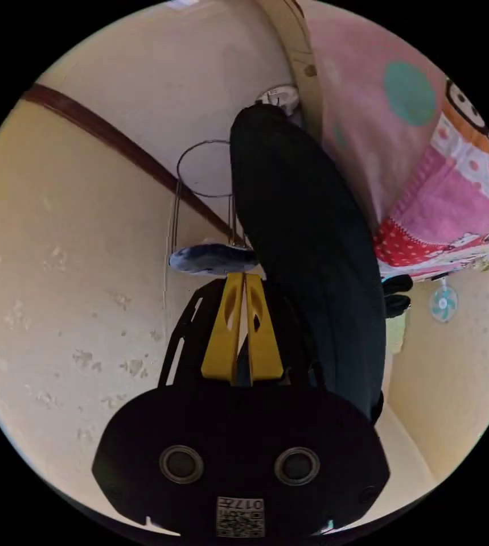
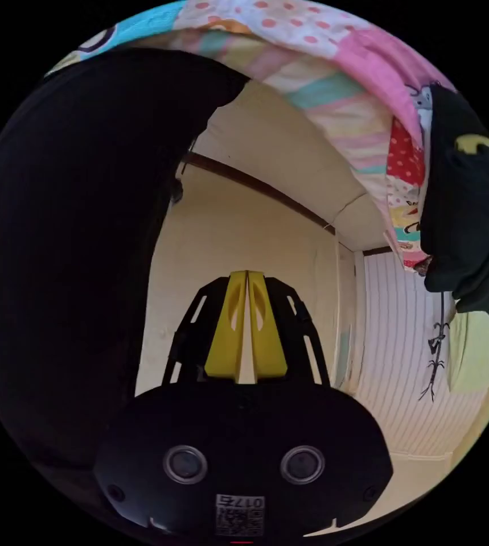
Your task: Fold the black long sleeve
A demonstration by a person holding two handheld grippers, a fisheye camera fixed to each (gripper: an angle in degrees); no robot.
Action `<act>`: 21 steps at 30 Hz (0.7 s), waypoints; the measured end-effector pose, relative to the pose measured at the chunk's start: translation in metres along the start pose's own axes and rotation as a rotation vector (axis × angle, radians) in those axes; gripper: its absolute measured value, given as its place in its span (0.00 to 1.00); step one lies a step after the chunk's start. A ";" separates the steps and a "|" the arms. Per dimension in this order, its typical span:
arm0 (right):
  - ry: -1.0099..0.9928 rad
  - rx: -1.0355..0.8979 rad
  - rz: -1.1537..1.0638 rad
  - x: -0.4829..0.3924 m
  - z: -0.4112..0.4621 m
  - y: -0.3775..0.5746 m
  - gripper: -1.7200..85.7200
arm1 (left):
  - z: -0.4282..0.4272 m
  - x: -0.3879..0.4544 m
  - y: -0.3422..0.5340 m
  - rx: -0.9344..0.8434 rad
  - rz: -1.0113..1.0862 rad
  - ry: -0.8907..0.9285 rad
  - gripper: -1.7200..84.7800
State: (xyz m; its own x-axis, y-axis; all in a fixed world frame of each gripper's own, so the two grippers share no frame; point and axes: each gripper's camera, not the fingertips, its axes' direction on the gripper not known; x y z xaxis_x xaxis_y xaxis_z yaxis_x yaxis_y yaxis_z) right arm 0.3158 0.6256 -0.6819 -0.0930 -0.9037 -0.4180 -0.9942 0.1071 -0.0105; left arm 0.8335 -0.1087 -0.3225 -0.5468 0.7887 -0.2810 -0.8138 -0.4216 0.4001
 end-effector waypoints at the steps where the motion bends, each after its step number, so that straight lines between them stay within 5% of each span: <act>1: -0.072 0.104 0.008 0.005 -0.005 0.016 0.03 | -0.003 0.005 0.000 0.033 0.031 0.048 0.01; 4: -0.255 0.366 0.076 0.015 -0.015 0.055 0.03 | -0.006 0.046 0.001 0.107 0.180 0.147 0.01; 10: -0.507 0.701 0.178 0.018 -0.004 0.112 0.03 | 0.051 0.158 0.006 0.056 0.285 -0.253 0.01; 21: -0.443 1.428 0.545 0.156 -0.009 0.336 0.05 | 0.292 0.369 0.118 0.011 1.056 -0.532 0.03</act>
State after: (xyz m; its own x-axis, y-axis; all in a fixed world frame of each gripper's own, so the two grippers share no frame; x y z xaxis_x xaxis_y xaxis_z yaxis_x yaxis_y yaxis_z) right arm -0.0334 0.5169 -0.7425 -0.1292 -0.4692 -0.8736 0.0412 0.8777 -0.4775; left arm 0.5934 0.2637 -0.1246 -0.7945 0.1394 0.5910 -0.0044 -0.9746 0.2240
